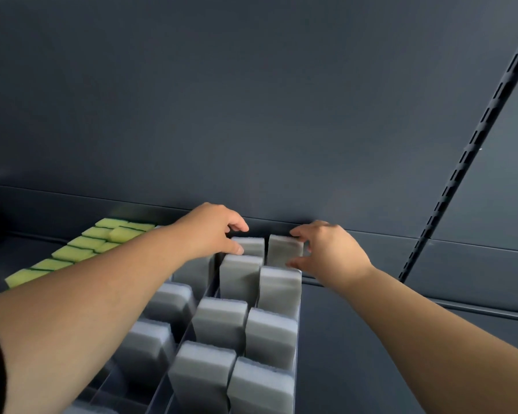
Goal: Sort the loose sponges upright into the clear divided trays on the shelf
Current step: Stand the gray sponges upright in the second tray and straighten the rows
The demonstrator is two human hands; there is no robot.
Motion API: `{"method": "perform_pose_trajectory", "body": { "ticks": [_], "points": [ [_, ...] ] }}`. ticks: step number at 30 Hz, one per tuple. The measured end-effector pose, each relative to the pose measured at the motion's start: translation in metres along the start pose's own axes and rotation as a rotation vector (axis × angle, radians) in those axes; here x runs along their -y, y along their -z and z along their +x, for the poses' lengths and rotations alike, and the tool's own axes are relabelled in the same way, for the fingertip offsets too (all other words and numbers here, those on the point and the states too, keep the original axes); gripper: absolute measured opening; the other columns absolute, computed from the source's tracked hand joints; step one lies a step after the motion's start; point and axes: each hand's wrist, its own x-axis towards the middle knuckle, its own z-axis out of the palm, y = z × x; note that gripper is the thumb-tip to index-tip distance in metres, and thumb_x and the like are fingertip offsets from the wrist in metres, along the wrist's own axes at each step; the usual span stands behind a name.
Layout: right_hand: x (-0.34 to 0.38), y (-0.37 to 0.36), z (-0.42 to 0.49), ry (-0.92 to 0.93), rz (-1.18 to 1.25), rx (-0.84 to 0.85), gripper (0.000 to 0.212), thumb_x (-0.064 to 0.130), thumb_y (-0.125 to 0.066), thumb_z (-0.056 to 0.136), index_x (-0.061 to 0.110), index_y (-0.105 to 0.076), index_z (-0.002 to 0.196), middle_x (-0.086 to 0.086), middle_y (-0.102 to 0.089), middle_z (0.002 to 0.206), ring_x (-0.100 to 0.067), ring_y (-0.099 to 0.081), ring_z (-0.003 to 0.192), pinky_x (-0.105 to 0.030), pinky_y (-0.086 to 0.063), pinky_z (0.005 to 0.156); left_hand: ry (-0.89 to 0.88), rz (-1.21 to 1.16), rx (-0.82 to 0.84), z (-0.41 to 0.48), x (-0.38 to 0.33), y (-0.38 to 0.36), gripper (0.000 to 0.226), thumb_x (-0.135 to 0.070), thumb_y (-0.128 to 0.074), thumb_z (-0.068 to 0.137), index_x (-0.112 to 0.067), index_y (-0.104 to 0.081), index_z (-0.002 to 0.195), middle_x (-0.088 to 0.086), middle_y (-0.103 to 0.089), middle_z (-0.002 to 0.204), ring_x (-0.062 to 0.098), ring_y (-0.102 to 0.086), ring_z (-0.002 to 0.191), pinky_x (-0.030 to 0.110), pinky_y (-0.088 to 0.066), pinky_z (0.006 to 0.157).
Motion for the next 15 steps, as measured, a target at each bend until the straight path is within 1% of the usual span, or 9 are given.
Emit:
{"method": "perform_pose_trajectory", "body": {
  "ticks": [3, 5, 7, 9, 12, 15],
  "points": [
    [-0.001, -0.003, 0.001, 0.000, -0.006, -0.002, 0.052, 0.040, -0.074, 0.078, 0.027, -0.058, 0.125, 0.002, -0.056, 0.115, -0.020, -0.059, 0.099, -0.033, -0.051, 0.086, 0.005, -0.020, 0.045, -0.002, 0.002, 0.004, 0.049, -0.035, -0.081, 0.071, -0.032, -0.064, 0.117, -0.015, -0.065, 0.111, 0.004, -0.058, 0.100, 0.018, -0.040, 0.080],
    [-0.002, -0.006, 0.000, 0.008, 0.011, 0.004, 0.048, 0.039, -0.075, 0.077, 0.028, -0.060, 0.121, 0.003, -0.056, 0.112, -0.018, -0.059, 0.096, -0.032, -0.051, 0.085, 0.004, -0.011, 0.064, -0.004, 0.003, 0.004, 0.048, -0.034, -0.081, 0.070, -0.032, -0.065, 0.115, -0.018, -0.062, 0.099, 0.004, -0.057, 0.095, 0.016, -0.039, 0.073],
    [-0.002, -0.008, 0.000, 0.013, 0.048, -0.010, 0.043, 0.037, -0.076, 0.076, 0.027, -0.062, 0.115, 0.003, -0.056, 0.108, -0.018, -0.059, 0.091, -0.033, -0.051, 0.084, -0.003, 0.001, 0.067, -0.002, 0.004, -0.001, 0.050, -0.032, -0.082, 0.071, -0.030, -0.064, 0.118, -0.016, -0.062, 0.098, 0.004, -0.056, 0.090, 0.014, -0.038, 0.069],
    [-0.002, -0.009, 0.000, 0.011, 0.067, -0.024, 0.038, 0.035, -0.075, 0.076, 0.026, -0.063, 0.111, 0.004, -0.055, 0.103, -0.017, -0.059, 0.089, -0.033, -0.052, 0.083, -0.006, 0.020, 0.071, 0.002, 0.004, -0.007, 0.053, -0.032, -0.081, 0.071, -0.029, -0.062, 0.120, -0.014, -0.061, 0.097, 0.006, -0.056, 0.088, 0.016, -0.039, 0.073],
    [-0.001, -0.009, 0.001, 0.021, 0.094, -0.029, 0.035, 0.035, -0.076, 0.075, 0.026, -0.064, 0.106, 0.006, -0.053, 0.102, -0.016, -0.059, 0.089, -0.032, -0.052, 0.082, -0.033, 0.076, 0.047, 0.005, 0.005, -0.013, 0.043, -0.032, -0.080, 0.072, -0.029, -0.065, 0.112, -0.012, -0.065, 0.096, 0.008, -0.057, 0.090, 0.022, -0.045, 0.079],
    [-0.002, -0.008, 0.001, 0.048, 0.115, -0.025, 0.030, 0.029, -0.076, 0.076, 0.023, -0.064, 0.103, 0.007, -0.059, 0.095, -0.016, -0.060, 0.089, -0.030, -0.051, 0.082, -0.051, 0.121, 0.028, 0.004, 0.006, -0.015, 0.035, -0.031, -0.076, 0.076, -0.031, -0.065, 0.109, -0.008, -0.066, 0.100, 0.012, -0.058, 0.094, 0.029, -0.048, 0.084]
  ]
}}
